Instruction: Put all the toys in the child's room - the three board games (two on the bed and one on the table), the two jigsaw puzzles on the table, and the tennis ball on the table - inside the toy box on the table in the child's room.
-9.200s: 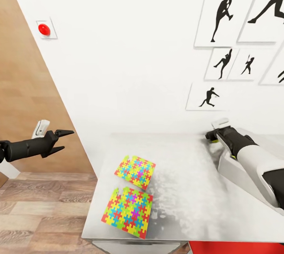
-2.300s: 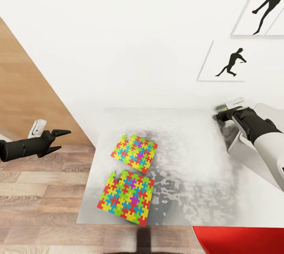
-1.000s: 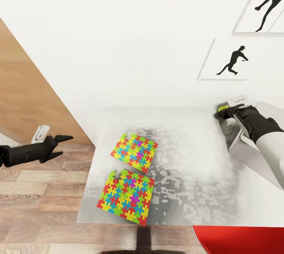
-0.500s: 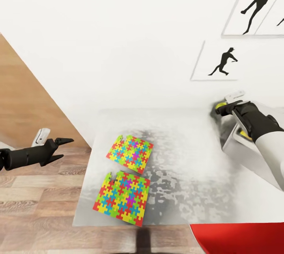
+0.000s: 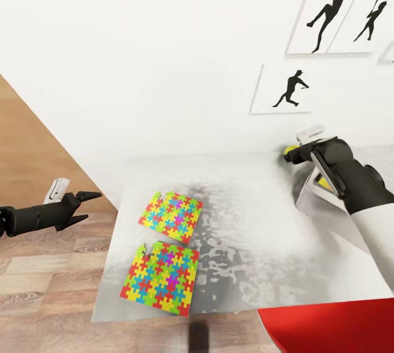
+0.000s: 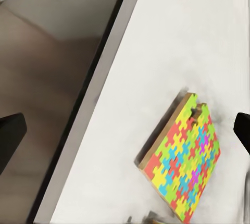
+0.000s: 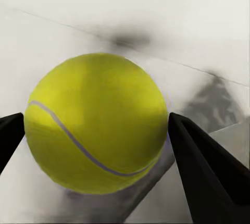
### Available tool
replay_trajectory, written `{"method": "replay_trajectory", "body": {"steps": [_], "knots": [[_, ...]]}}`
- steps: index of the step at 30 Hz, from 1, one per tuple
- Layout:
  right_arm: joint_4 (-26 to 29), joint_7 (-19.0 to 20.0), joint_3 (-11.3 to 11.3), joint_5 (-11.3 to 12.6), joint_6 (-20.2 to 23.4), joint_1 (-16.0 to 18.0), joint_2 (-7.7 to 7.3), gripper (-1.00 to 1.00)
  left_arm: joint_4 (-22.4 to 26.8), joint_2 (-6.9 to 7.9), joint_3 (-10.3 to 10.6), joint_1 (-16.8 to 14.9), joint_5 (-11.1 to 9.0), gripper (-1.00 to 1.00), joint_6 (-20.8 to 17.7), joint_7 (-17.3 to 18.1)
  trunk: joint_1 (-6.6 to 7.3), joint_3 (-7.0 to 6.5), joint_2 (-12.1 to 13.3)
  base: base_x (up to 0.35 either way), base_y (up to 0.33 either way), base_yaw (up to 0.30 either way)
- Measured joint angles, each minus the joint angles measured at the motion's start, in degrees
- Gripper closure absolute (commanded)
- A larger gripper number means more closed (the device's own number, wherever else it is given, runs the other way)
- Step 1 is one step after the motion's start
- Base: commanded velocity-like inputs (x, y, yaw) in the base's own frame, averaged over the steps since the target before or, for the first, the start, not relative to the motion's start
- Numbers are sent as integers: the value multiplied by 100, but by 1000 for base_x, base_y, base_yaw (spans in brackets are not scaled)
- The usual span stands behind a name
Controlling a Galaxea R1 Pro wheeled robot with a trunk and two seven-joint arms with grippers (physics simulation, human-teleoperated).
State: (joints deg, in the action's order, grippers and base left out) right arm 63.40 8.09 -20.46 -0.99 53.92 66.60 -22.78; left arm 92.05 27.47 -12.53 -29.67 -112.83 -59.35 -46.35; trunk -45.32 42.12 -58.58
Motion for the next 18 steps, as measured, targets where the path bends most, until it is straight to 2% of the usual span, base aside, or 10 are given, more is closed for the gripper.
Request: {"method": "replay_trajectory", "body": {"steps": [2, 4, 6, 12, 13, 15, 18], "knots": [[671, 413, 1, 27, 452, -184, 0, 100, 1, 2, -4, 0, 0, -100, 0, 1, 0, -18, 0, 0, 0, -120], [1222, 635, 12, 34, 587, -318, -4, 100, 1, 1, -5, 0, 0, -100, 0, 1, 0, -35, 0, 0, 0, -121], [1692, 754, 113, 20, 586, -420, -8, 100, -1, -2, -4, -4, 0, -100, 0, -4, 0, -53, 0, 0, 0, -123], [2712, 881, 640, 24, 583, -520, -16, 100, -6, -5, 17, -16, -1, -100, 8, -18, 0, -106, 0, 0, 0, -127], [2753, 884, 697, 26, 583, -522, -17, 100, -6, -7, 19, -18, -1, -100, 8, -20, 0, -115, 0, 0, 0, -126], [2846, 891, 998, 7, 580, -531, -38, 100, -6, -19, 34, -23, 17, -100, 16, -23, 0, -133, 0, 0, 0, -124], [2895, 900, 1384, 8, 579, -599, -121, 100, -1, -168, 32, -44, 45, -100, 22, -30, 0, -160, 0, 0, 0, -124]]}}
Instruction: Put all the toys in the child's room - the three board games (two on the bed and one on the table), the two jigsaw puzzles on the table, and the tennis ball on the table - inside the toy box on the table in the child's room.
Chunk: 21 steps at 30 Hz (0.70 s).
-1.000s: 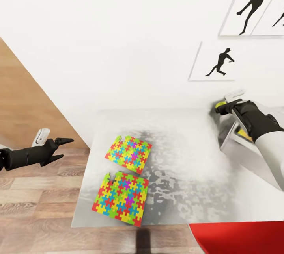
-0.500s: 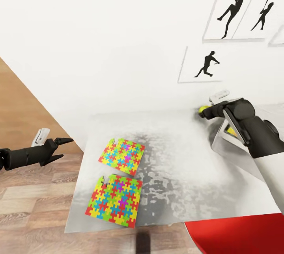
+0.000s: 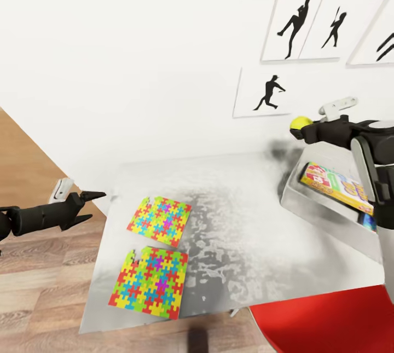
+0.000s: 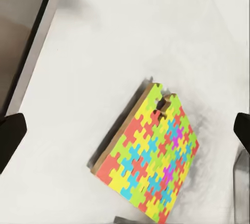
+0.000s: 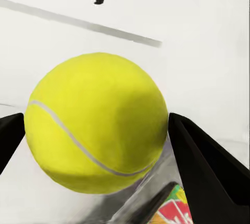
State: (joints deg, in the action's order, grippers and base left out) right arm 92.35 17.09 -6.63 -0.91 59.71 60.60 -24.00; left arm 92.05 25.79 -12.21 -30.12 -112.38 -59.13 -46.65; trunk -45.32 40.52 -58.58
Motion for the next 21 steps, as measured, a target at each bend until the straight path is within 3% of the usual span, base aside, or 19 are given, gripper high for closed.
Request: {"method": "replay_trajectory", "body": {"steps": [3, 6, 9, 10, 12, 13, 14, 16, 17, 18, 19, 20, 21], "knots": [[12, 4, 197, 17, 2, -120, -97, 100, 6, -65, -17, -84, 14, -100, -2, 5, 0, -27, 0, 0, 0, -126], [22, 72, 629, 22, 1, -266, -243, 100, 10, 6, -46, -749, -26, -100, -36, 25, 0, -55, 0, 0, 0, -128], [22, 845, 1231, 17, -3, -305, -358, 100, 13, 70, -4, -1547, -305, -100, -38, 47, 0, -83, 0, 0, 0, -128], [21, 1006, 1305, 25, -1, -308, -392, 100, 12, 73, 34, -1704, -376, -100, -47, 47, 0, -91, 0, 0, 0, -128], [19, 1325, 1447, 12, -2, -317, -473, 100, 12, 77, 271, -2120, -623, -100, -42, 46, 0, -109, 0, 0, 0, -128], [18, 1483, 1530, -19, -4, -324, -519, 100, 14, 13, 712, -2482, -821, -100, -5, 27, 0, -119, 0, 0, 0, -128], [18, 1522, 1557, -19, -2, -327, -530, 100, 13, -53, 946, -2617, -828, -100, -2, 10, 0, -128, 0, 0, 0, -128], [17, 1598, 1734, -43, -5, -391, -555, 100, 9, -539, 1749, -2932, -880, -100, 177, -220, 0, -145, 0, 0, 0, -128], [17, 1609, 1797, -42, -4, -436, -558, 100, 7, -699, 1932, -2977, -864, -100, 247, -358, 0, -155, 0, 0, 0, -128], [17, 1623, 1915, -54, -6, -541, -563, 100, 8, -984, 2146, -3028, -859, -100, 396, -704, 0, -163, 0, 0, 0, -128], [17, 1629, 1964, -49, -3, -596, -564, 100, 6, -1138, 2247, -3045, -834, -100, 458, -907, 0, -173, 0, 0, 0, -128], [17, 1633, 2032, -60, -4, -680, -565, 100, 5, -1397, 2362, -3060, -810, -100, 555, -1287, 0, -182, 0, 0, 0, -128], [14, 1635, 2057, -56, -2, -715, -565, 100, 4, -1528, 2413, -3065, -792, -100, 589, -1471, 0, -191, 0, 0, 0, -128]]}}
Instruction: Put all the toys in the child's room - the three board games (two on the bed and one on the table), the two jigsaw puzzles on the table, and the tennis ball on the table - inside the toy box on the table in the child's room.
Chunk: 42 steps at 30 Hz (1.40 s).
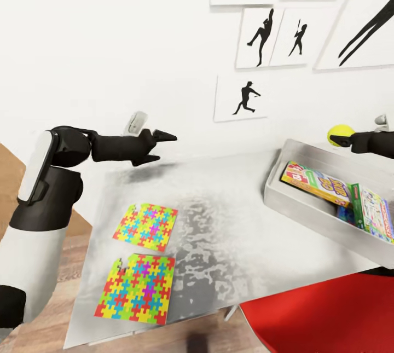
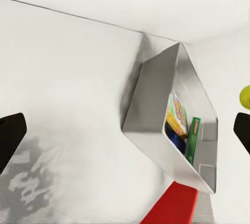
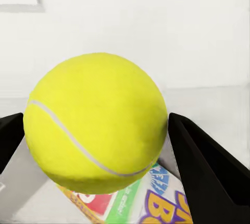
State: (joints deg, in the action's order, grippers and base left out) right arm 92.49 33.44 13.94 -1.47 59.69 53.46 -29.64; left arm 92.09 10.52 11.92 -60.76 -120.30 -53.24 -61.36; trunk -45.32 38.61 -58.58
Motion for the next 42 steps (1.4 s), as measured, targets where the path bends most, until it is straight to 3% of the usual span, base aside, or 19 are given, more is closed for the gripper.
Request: {"method": "replay_trajectory", "body": {"steps": [1, 3, 5, 9, 19, 21, 24, 30, 34, 42], "knots": [[-5, 2, 35, -2, 0, -52, 12, 100, -1, -202, 62, -4, 16, -100, 53, -294, 0, -9, 0, 0, 0, -128], [-8, 4, 72, 4, 0, -191, 24, 100, -5, -404, 124, 5, 90, -100, 99, -591, 0, -27, 0, 0, 0, -128], [-7, 8, 167, 4, -3, -376, 22, 100, -8, -507, 155, 55, 208, -100, 123, -746, 0, -45, 0, 0, 0, -128], [-6, 12, 480, 7, -2, -563, 23, 100, -10, -586, 180, 134, 361, -100, 131, -875, 0, -82, 0, 0, 0, -128], [-15, 5, 530, 0, 1, -888, 121, 100, -8, -678, 179, 90, 332, -100, 132, -915, 0, -173, 0, 0, 0, -128], [-20, 5, 447, 2, 2, -924, 161, 100, -10, -701, 179, 89, 330, -100, 133, -920, 0, -191, 0, 0, 0, -120], [-22, 3, 141, 1, 3, -947, 295, 100, -7, -714, 179, 88, 329, -100, 133, -923, 0, -217, 0, 0, 0, -93], [-85, -59, -331, -163, 7, -955, 425, 100, -5, -715, 166, 81, 327, -100, 132, -936, 0, -234, 0, 0, 0, -24], [-241, -71, -743, -222, 8, -955, 609, 100, -8, -703, 148, 84, 321, -100, 127, -941, 0, -235, 0, 0, 0, -3], [-498, -74, -844, -248, 7, -969, 658, 100, -15, -696, 135, 96, 319, -100, 126, -942, 0, -236, 0, 0, 0, 0]]}}
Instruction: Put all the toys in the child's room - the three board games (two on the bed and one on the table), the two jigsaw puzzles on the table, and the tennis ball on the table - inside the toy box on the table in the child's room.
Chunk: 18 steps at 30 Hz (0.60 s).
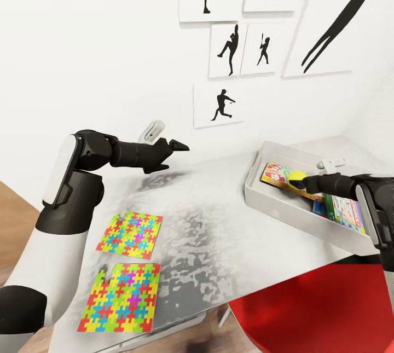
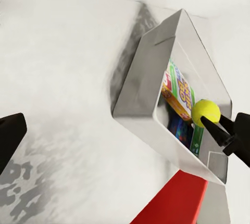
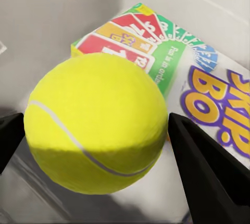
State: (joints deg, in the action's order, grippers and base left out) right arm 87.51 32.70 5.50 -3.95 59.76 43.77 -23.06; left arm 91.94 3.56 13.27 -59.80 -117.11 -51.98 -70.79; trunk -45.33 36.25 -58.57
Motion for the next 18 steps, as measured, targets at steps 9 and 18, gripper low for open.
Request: {"method": "replay_trajectory", "body": {"steps": [9, 18], "knots": [[-197, -2, 7, -21, 1, -5, -16, 100, -3, -6, 7, -4, -8, -100, 0, 0, 0, 0, 0, 0, 0, 0], [-278, -17, -245, -302, 7, -198, -4, -100, -4, -13, 7, -7, -2, -100, 0, 0, 0, 0, 0, 0, 0, 0]]}}
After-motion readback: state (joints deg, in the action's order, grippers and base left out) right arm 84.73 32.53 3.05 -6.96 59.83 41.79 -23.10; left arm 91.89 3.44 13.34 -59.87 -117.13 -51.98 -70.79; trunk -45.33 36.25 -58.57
